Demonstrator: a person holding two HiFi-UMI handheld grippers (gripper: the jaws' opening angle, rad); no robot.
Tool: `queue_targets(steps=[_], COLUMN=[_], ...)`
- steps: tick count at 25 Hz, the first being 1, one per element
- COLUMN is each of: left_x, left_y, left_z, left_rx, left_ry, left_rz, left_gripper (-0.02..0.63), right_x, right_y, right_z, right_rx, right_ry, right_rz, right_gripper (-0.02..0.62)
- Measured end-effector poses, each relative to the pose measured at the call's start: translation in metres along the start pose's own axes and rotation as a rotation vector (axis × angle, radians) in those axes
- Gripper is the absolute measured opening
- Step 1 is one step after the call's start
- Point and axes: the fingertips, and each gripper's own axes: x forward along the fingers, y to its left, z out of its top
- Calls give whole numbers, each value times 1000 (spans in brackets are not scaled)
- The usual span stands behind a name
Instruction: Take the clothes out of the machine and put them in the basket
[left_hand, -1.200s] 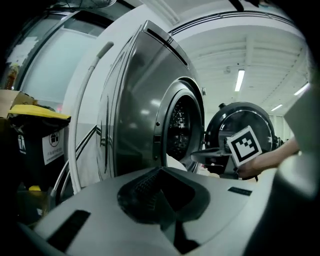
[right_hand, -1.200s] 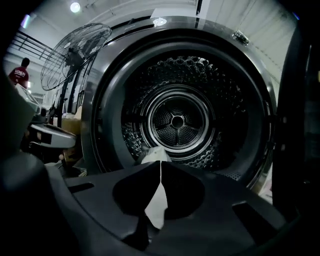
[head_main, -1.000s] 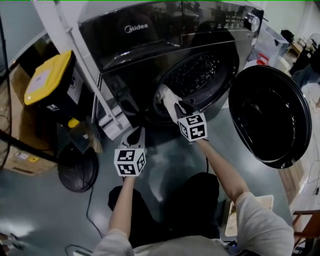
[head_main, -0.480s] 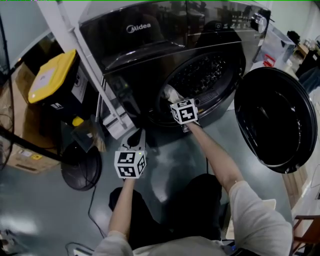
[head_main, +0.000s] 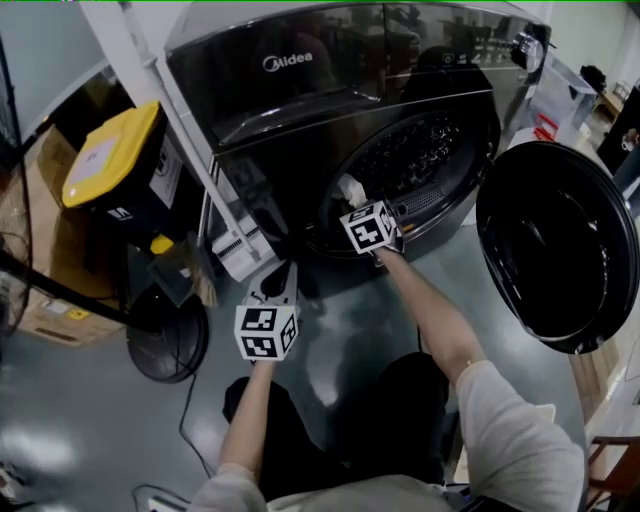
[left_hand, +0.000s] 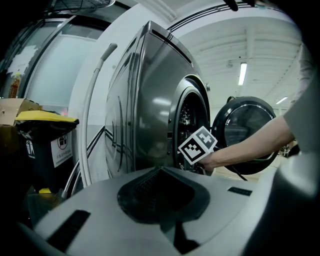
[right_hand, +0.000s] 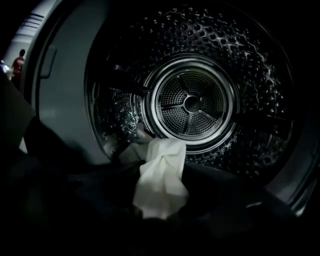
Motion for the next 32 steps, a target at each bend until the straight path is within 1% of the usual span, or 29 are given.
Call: queue_targets(steps=[1, 2, 4, 6, 10, 14, 22, 32], left_x=[0, 0, 0, -2, -6, -8, -5, 4], left_y=[0, 0, -1, 1, 4, 3, -14, -62], left_z=[0, -1, -1, 0, 1, 2, 15, 27], left_rx=[2, 3, 3, 2, -1, 4, 9, 17], left_ry=[2, 4, 5, 2, -1, -3, -28, -56], left_rz=[-1, -3, -5, -2, 2, 0, -41, -142], left_gripper=[18, 18, 18, 18, 18, 18, 18, 18], right_x=[0, 0, -1, -2, -10, -25, -86, -183], right_y=[0, -1, -1, -3, -6, -12, -45, -92], right_z=[-1, -2, -4, -3, -1, 12, 39, 48], right_rx=[-29, -50, -85, -81, 14, 65, 127, 180], right_ry=[2, 7, 13, 2, -30, -94, -244, -345], right_rz=[-7, -10, -8, -5, 15, -5, -89, -205], right_gripper=[193, 154, 100, 84, 75, 74, 72, 72])
